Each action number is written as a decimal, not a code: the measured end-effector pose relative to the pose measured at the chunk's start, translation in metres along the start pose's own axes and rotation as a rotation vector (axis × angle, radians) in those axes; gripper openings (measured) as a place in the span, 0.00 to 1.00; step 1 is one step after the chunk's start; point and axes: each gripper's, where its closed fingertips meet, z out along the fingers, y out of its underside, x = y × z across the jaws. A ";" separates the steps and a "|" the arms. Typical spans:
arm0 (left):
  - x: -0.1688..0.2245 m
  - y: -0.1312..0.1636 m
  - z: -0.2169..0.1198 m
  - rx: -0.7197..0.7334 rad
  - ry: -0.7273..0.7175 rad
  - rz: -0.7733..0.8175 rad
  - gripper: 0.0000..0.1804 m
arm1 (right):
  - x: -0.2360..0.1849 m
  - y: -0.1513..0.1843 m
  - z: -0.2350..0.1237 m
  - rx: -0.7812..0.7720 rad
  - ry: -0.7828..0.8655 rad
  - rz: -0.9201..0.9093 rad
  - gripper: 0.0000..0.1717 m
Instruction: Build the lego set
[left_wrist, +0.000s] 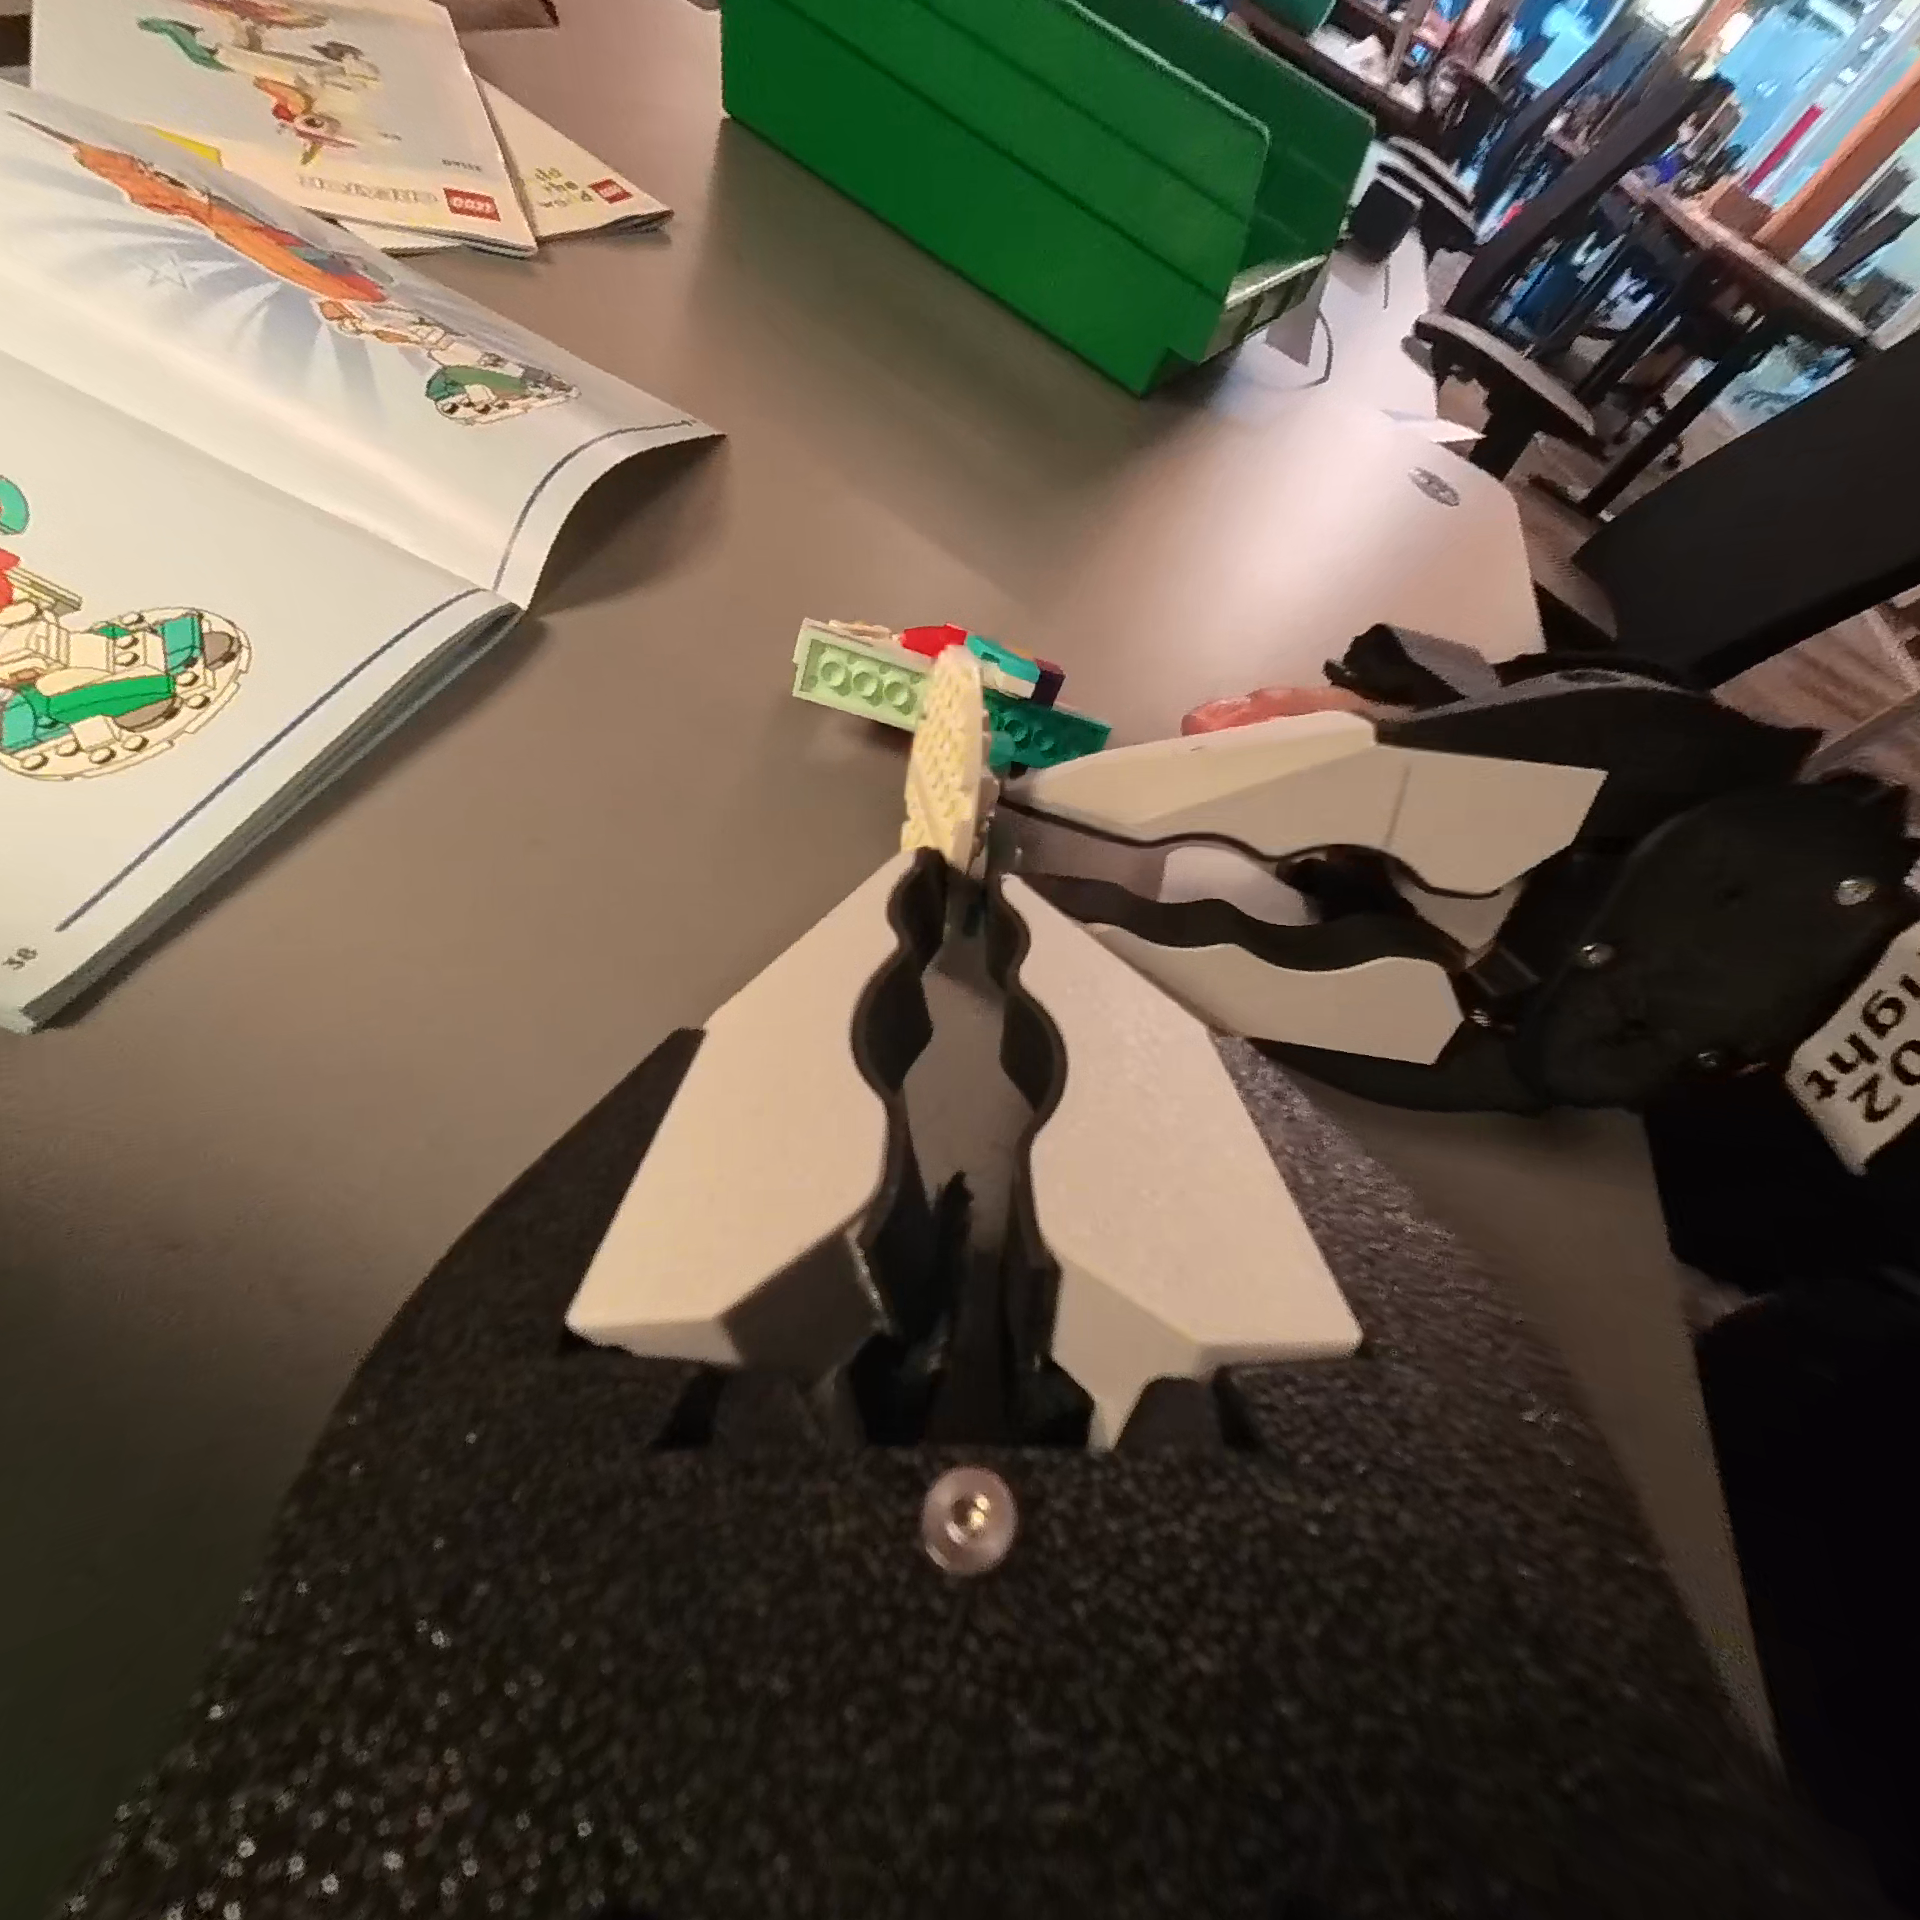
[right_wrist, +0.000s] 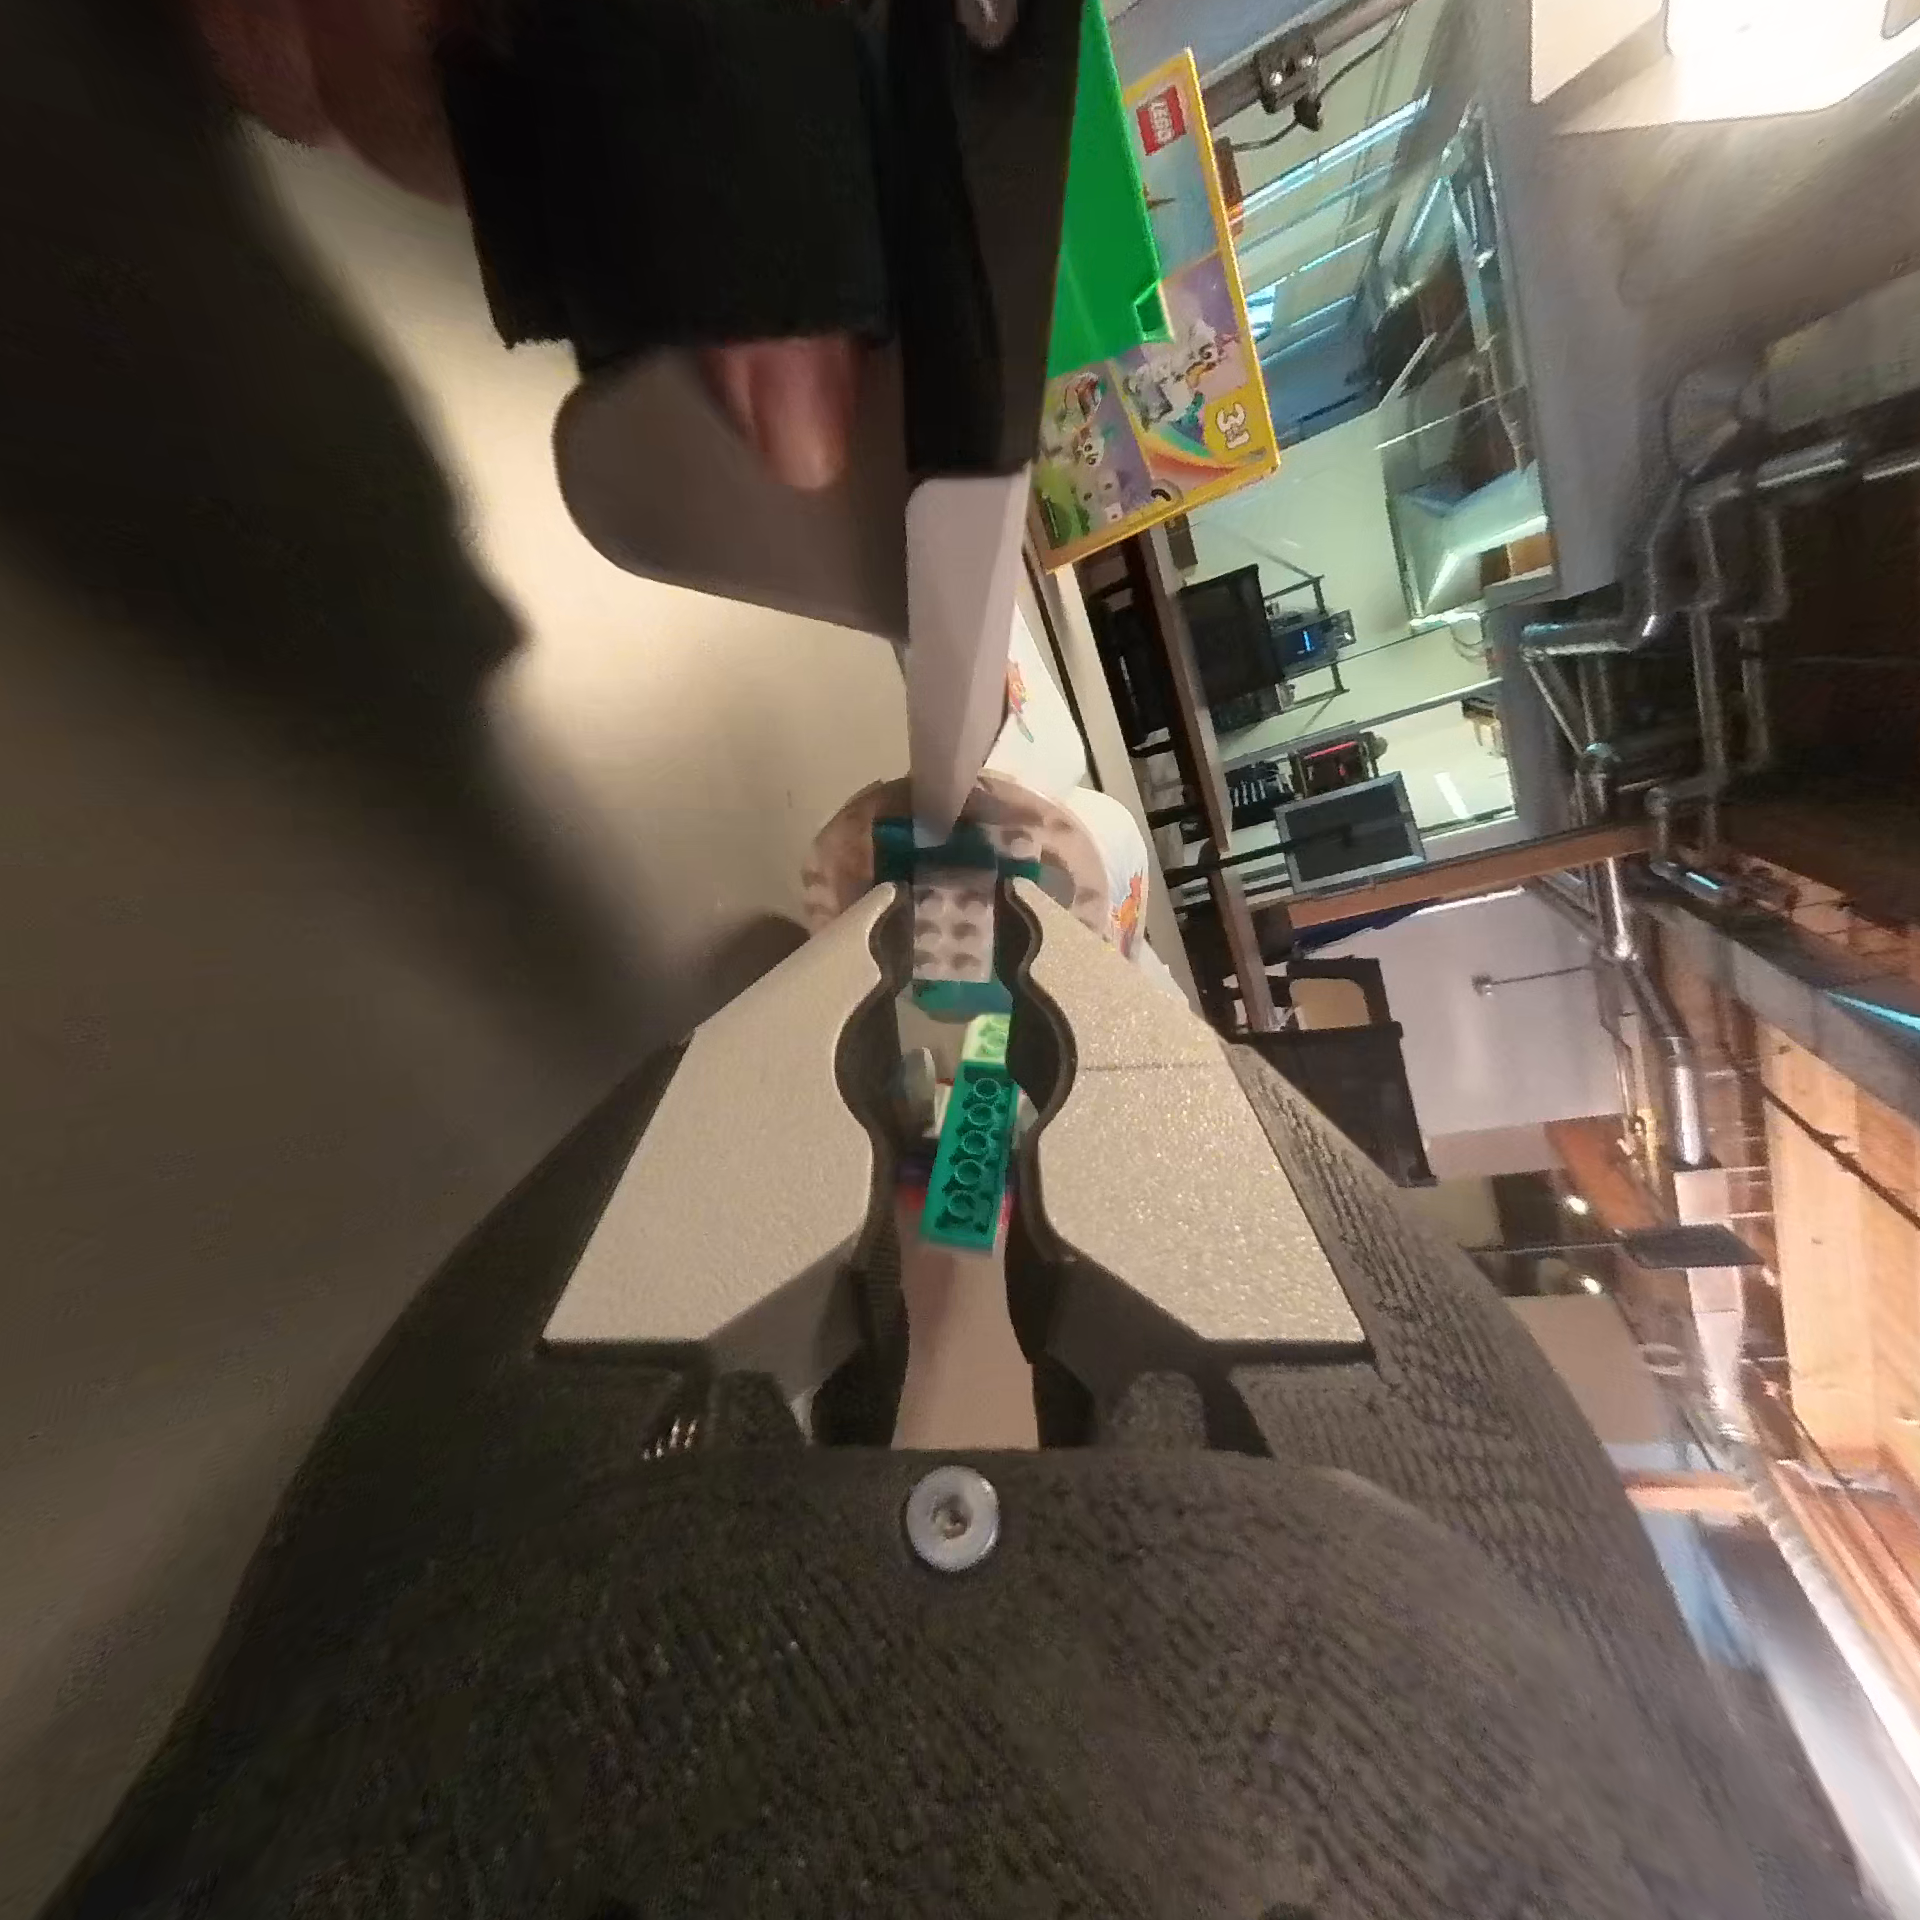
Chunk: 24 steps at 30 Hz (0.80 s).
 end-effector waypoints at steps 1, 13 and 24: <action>0.000 0.000 0.000 0.000 -0.010 0.011 0.03 | 0.000 0.000 -0.001 0.001 0.005 -0.013 0.08; 0.006 0.003 0.006 -0.025 -0.059 0.124 0.03 | -0.001 0.005 -0.009 -0.003 0.022 -0.113 0.08; -0.017 -0.007 -0.005 0.039 -0.184 0.082 0.02 | -0.002 -0.005 -0.027 0.080 0.054 -0.181 0.07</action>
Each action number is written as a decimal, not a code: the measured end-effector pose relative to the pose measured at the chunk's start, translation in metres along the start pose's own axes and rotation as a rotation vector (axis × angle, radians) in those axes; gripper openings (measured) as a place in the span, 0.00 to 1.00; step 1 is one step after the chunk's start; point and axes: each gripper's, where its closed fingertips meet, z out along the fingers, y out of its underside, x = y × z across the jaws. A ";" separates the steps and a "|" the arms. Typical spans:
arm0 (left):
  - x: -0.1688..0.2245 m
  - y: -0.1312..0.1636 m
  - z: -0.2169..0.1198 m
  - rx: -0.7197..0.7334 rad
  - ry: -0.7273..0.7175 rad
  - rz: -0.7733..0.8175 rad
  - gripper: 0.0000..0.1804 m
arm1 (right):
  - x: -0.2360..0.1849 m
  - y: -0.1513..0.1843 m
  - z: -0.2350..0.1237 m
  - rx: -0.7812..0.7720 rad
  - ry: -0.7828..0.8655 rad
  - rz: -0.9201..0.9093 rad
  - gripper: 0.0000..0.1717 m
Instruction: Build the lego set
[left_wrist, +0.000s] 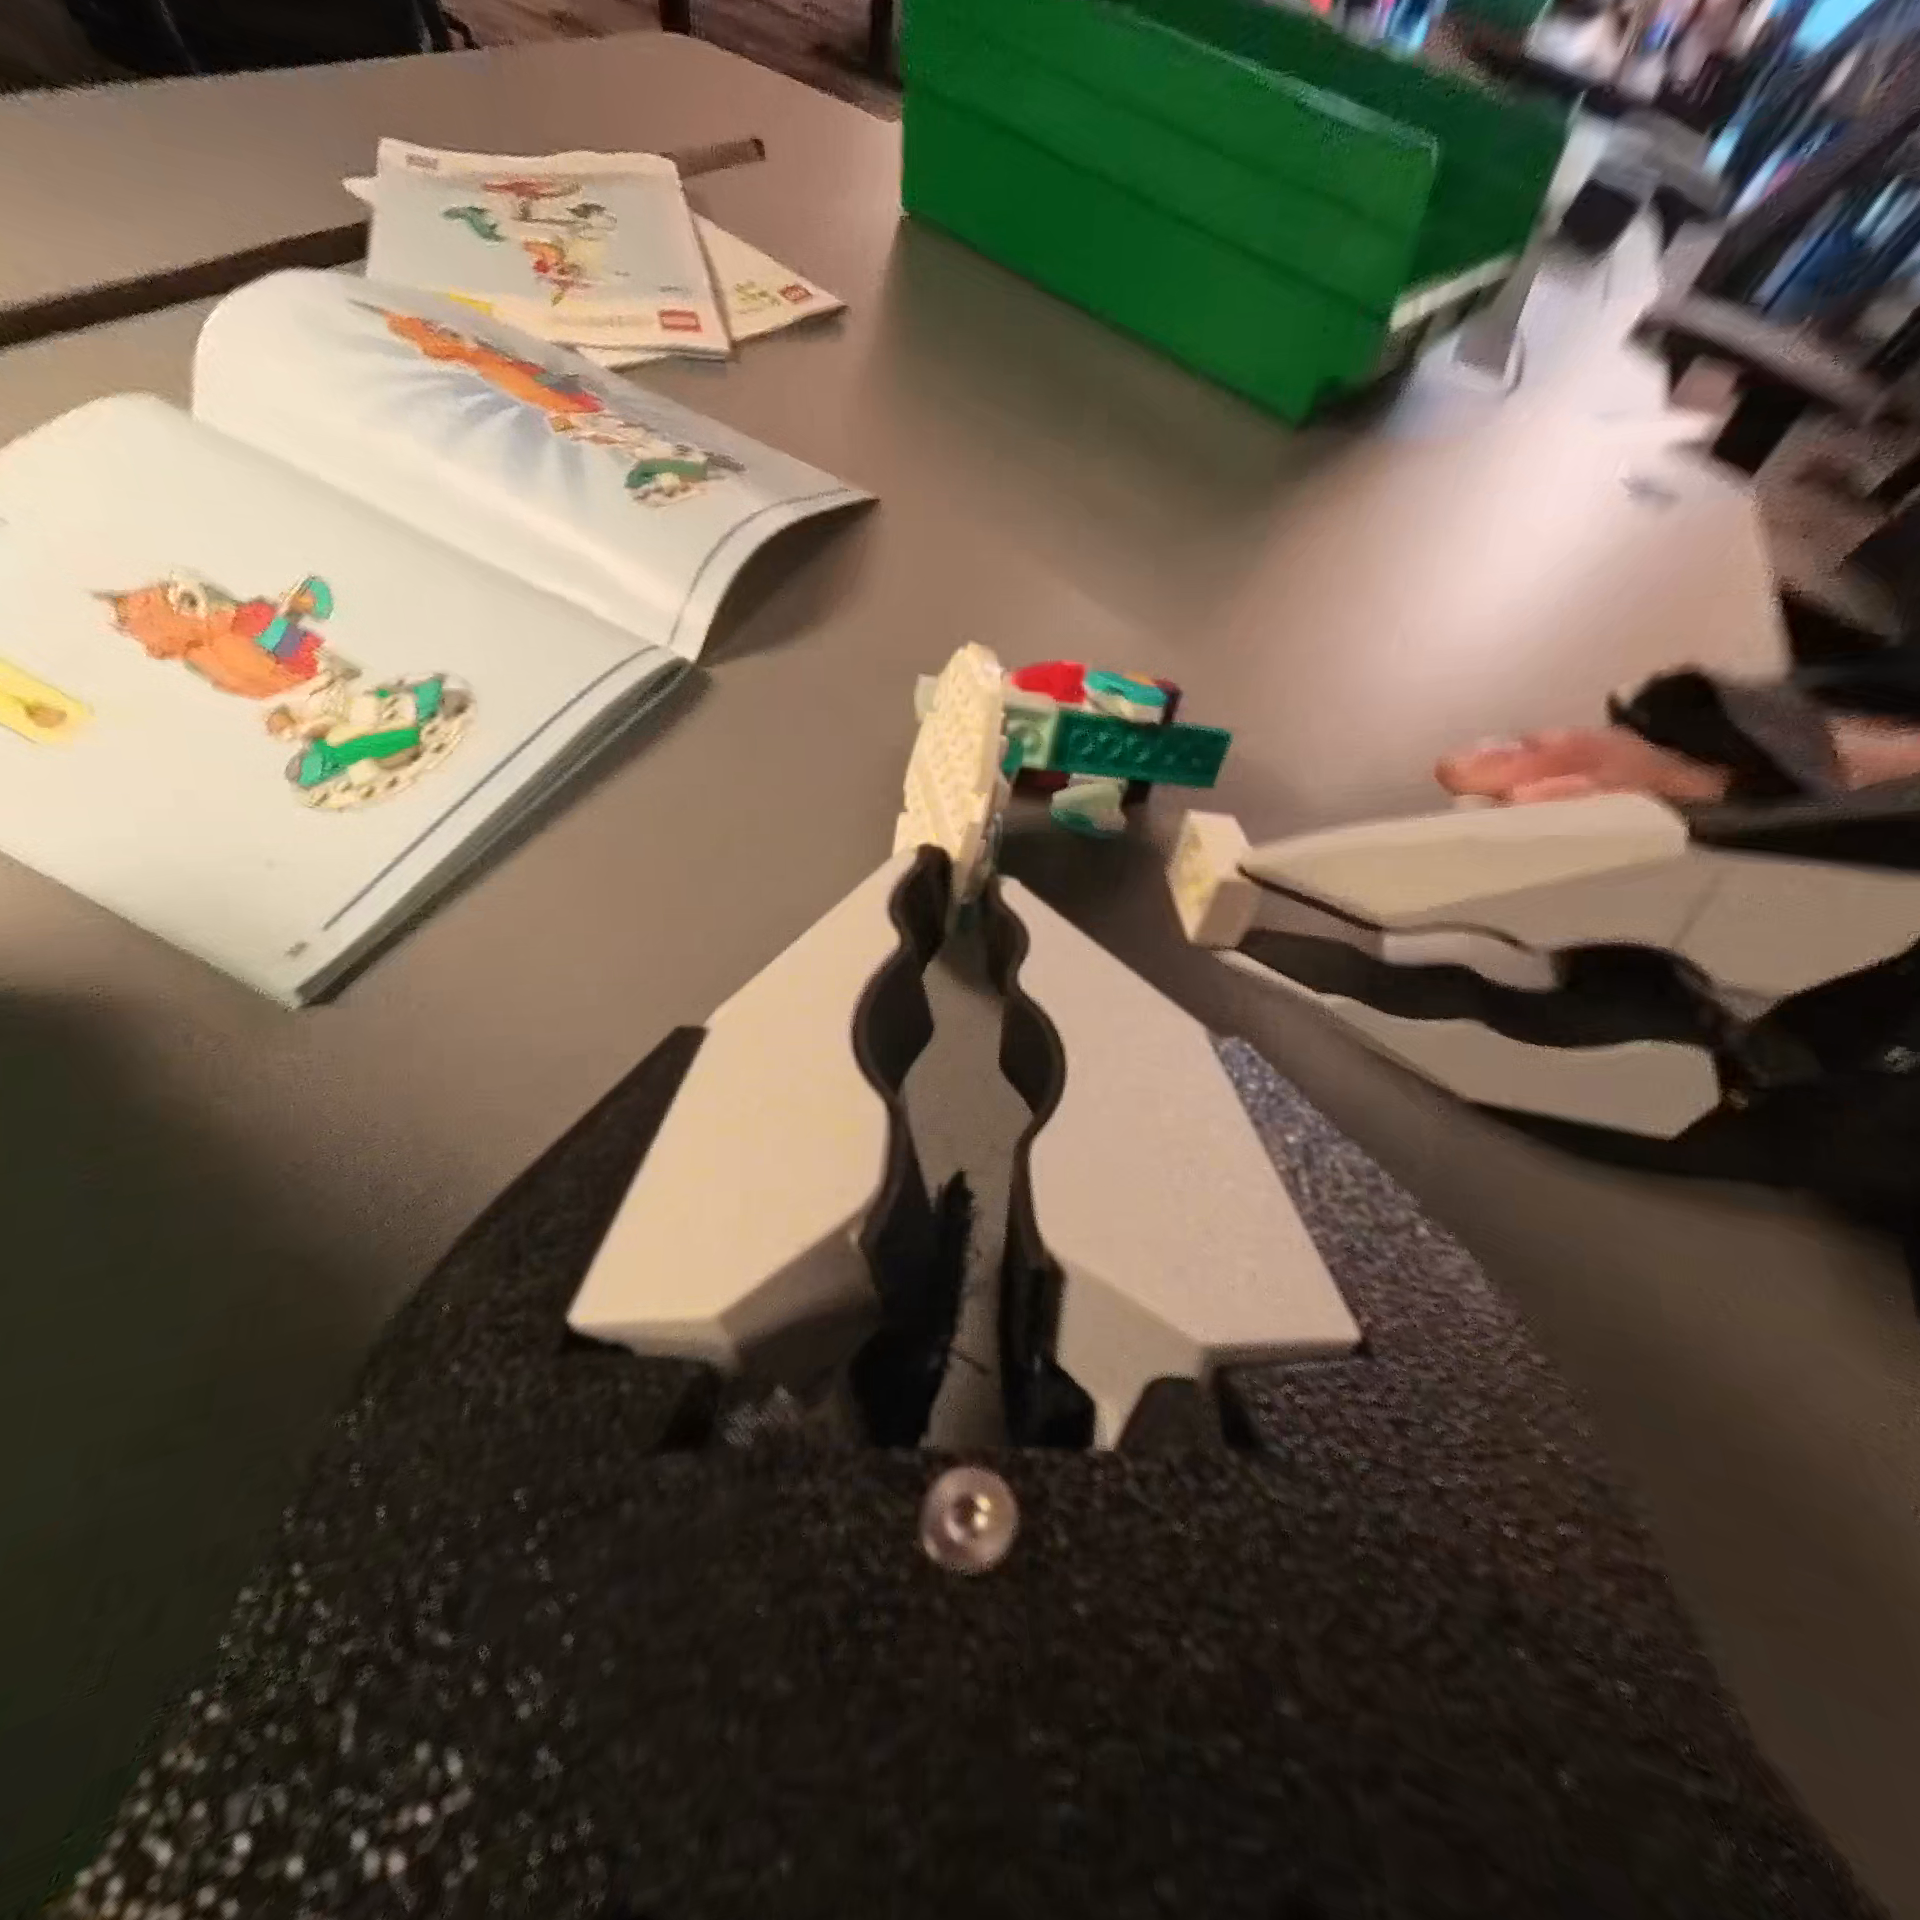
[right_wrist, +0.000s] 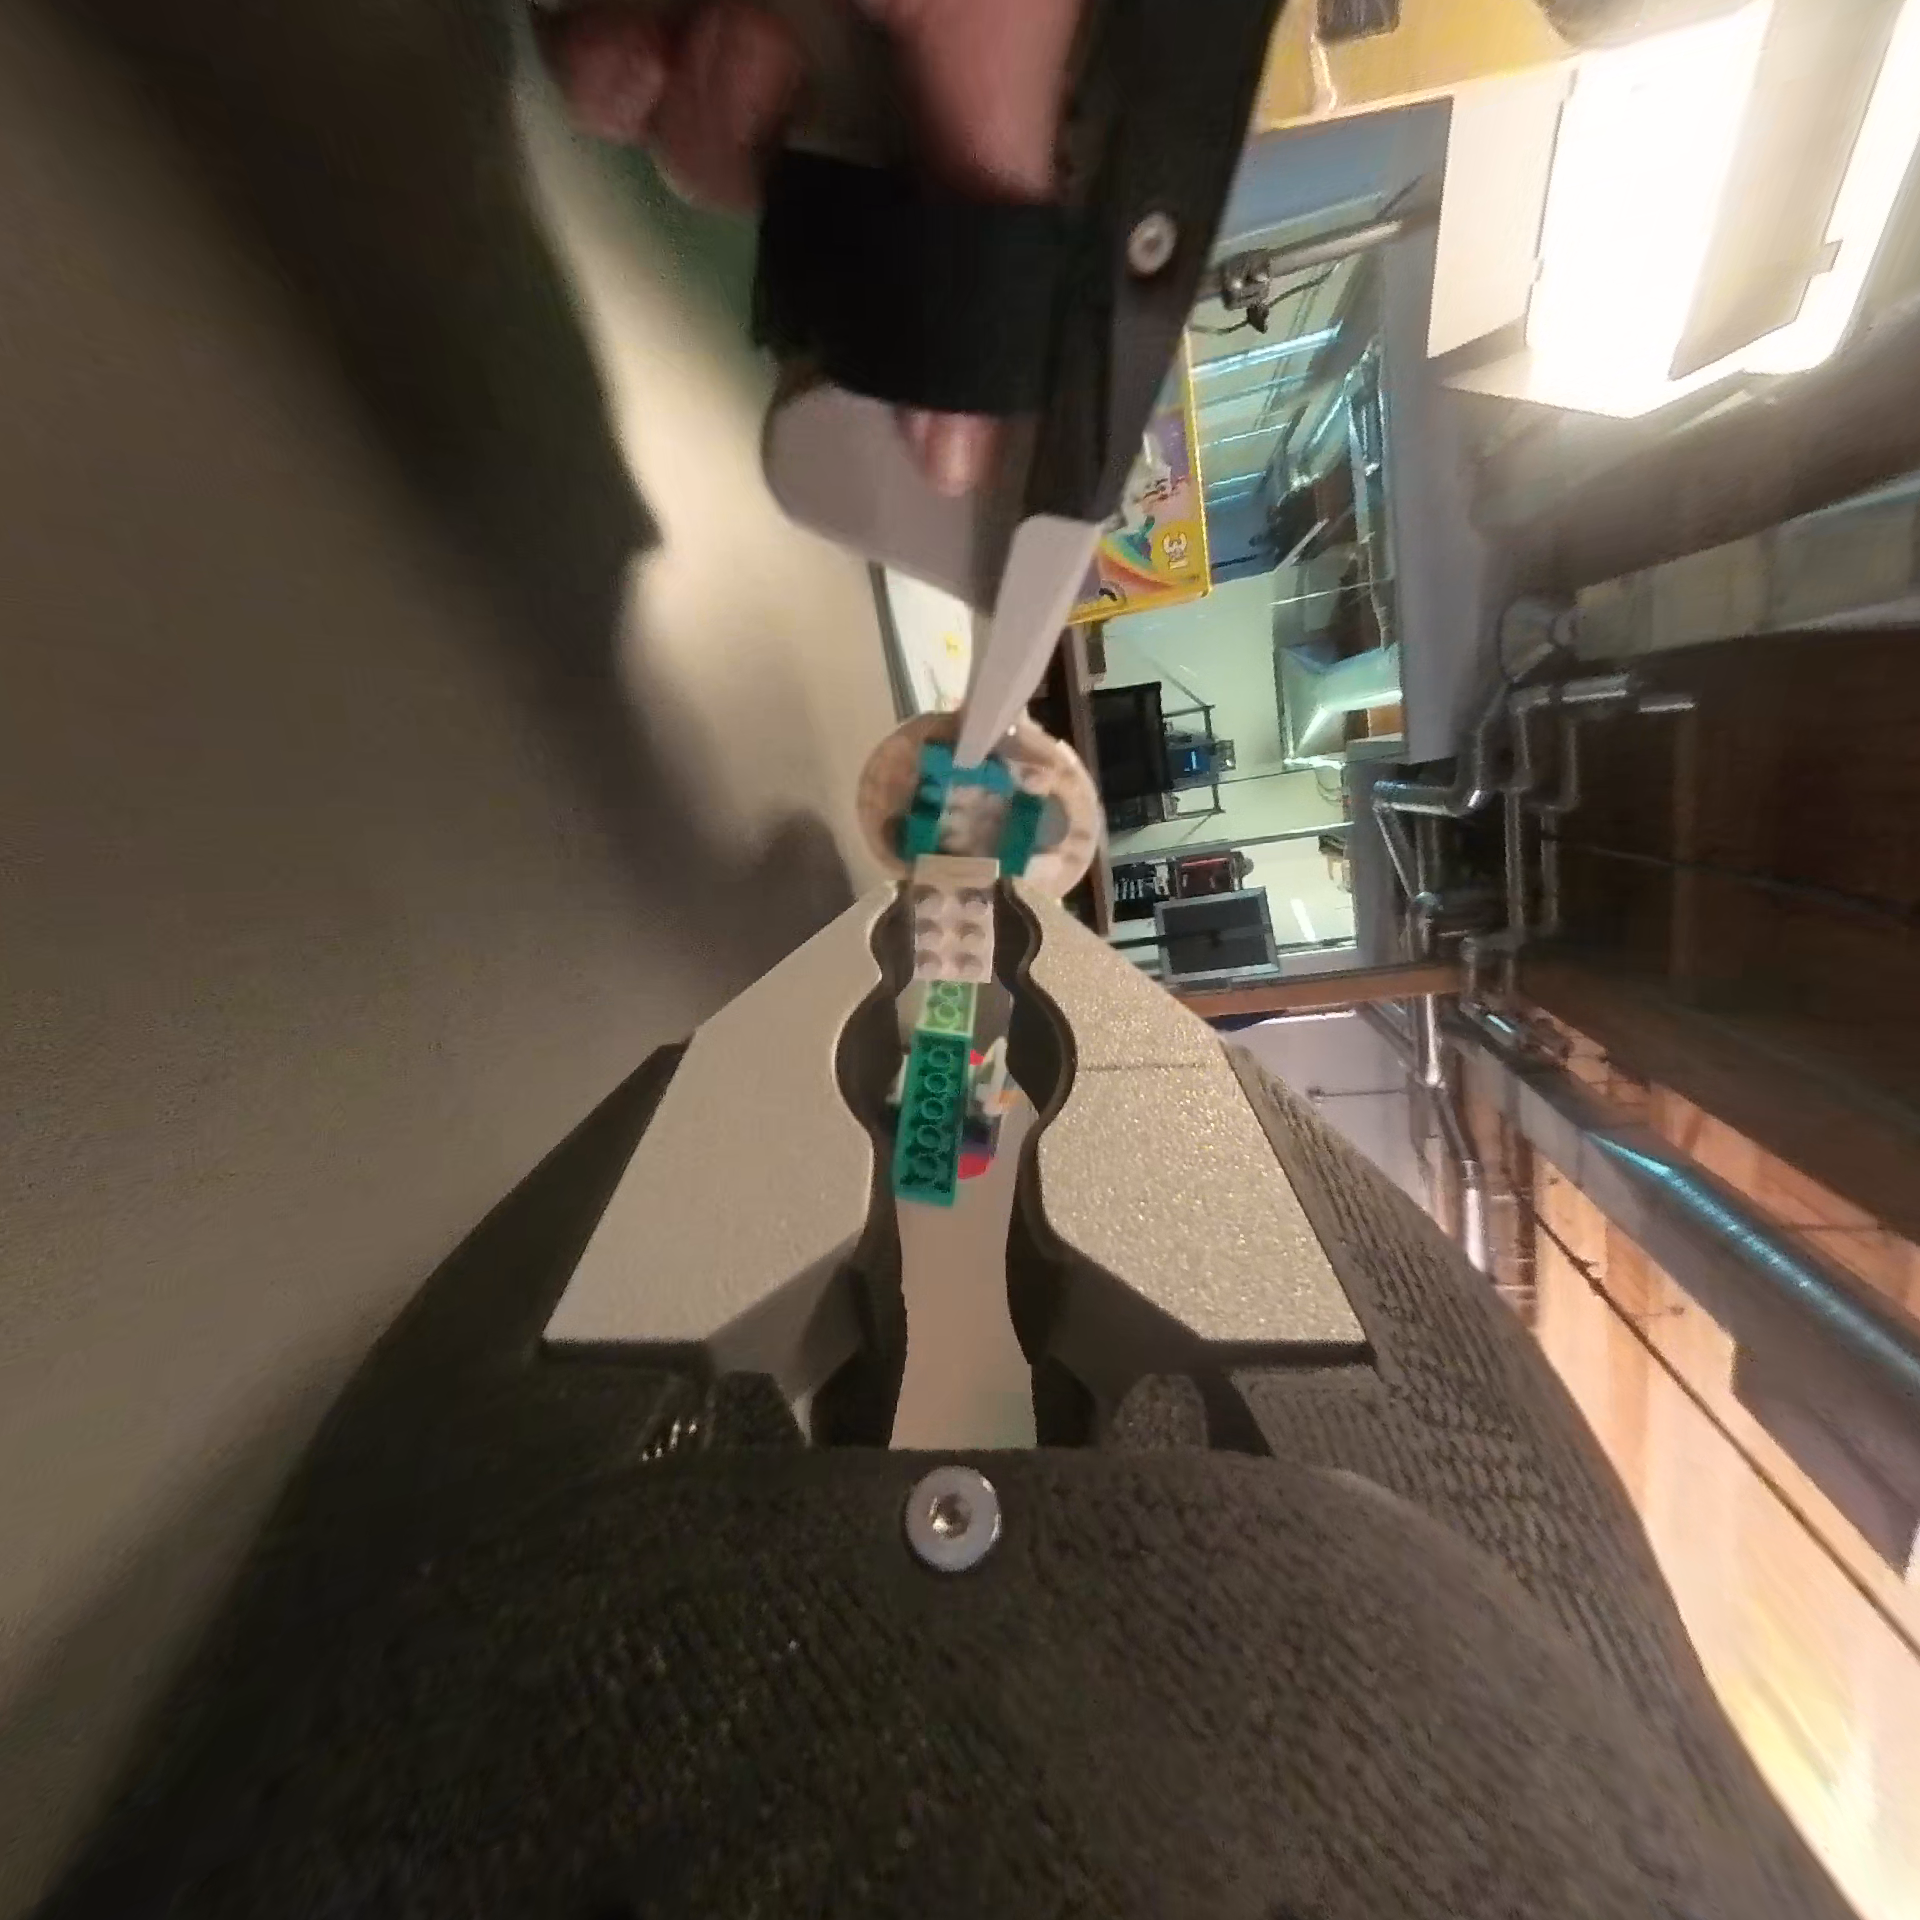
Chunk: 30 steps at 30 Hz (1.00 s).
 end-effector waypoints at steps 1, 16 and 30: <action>0.008 0.000 0.003 -0.012 -0.013 0.060 0.02 | 0.003 0.000 0.001 0.010 0.005 0.034 0.07; 0.015 0.015 -0.013 -0.108 0.017 -0.085 0.32 | 0.062 -0.012 -0.011 0.425 -0.179 1.044 0.08; 0.057 -0.069 -0.035 0.389 -0.381 0.601 0.21 | 0.105 -0.021 -0.008 0.816 -0.580 1.933 0.08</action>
